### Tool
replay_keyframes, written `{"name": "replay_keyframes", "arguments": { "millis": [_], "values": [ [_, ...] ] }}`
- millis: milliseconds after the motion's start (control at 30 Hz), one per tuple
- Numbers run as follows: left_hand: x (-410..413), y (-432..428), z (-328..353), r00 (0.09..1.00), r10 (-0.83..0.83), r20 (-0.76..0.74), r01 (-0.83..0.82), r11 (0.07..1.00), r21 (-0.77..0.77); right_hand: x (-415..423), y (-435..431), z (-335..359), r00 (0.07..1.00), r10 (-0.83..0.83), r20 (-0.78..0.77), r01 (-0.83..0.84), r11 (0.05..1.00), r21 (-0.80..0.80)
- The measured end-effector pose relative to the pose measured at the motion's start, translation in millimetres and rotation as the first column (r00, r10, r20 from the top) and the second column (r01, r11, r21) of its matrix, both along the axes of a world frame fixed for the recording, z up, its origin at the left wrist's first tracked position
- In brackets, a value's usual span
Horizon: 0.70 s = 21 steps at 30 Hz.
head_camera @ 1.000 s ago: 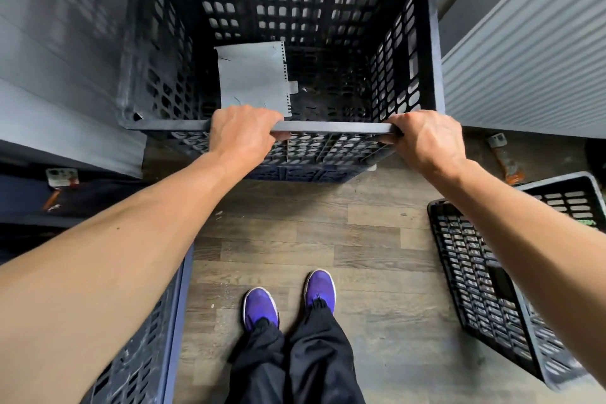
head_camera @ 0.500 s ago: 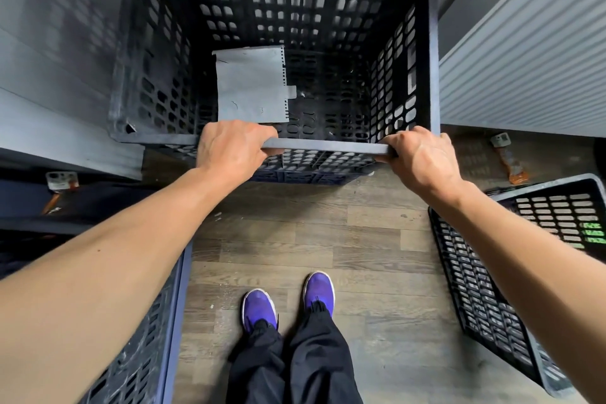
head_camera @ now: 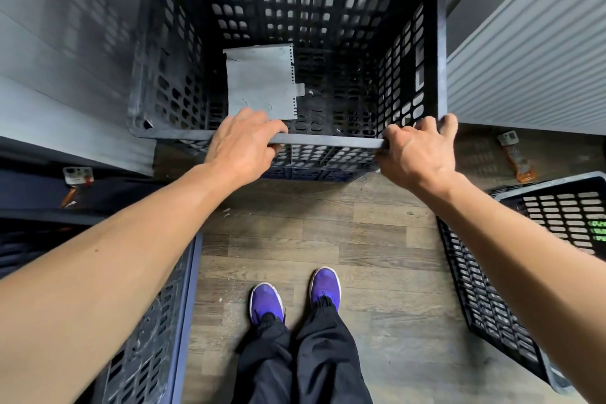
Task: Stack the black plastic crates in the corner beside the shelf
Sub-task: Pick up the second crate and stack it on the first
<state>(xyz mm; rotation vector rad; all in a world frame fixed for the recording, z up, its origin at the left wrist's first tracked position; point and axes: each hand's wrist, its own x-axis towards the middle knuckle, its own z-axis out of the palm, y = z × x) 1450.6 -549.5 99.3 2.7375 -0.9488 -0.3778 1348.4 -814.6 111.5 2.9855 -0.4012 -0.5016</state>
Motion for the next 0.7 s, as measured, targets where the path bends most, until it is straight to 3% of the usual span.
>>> {"name": "replay_keyframes", "arguments": {
  "millis": [67, 267, 533, 700],
  "values": [
    [4.2, 15.5, -1.0, 1.0, 0.002, 0.012, -0.002, 1.0, -0.01, 3.0, 21.1, -1.1, 0.997, 0.075, 0.037, -0.075, 0.997, 0.008],
    [20.9, 89.8, 1.1, 0.983, 0.153, 0.105, -0.153, 0.988, -0.008, 27.9, 82.9, -5.5, 0.966, 0.197, 0.166, -0.235, 0.94, 0.248],
    [47.4, 130.9, 1.8, 0.999, 0.011, 0.053, -0.01, 1.0, -0.018, 66.6, 123.4, -6.0, 0.938, 0.281, 0.201, -0.333, 0.89, 0.31],
    [61.4, 131.1, 1.0, 0.999, 0.026, 0.021, -0.026, 1.0, -0.015, 72.5, 127.2, -11.0, 0.917, 0.313, 0.245, -0.366, 0.907, 0.21]
  ]
}}
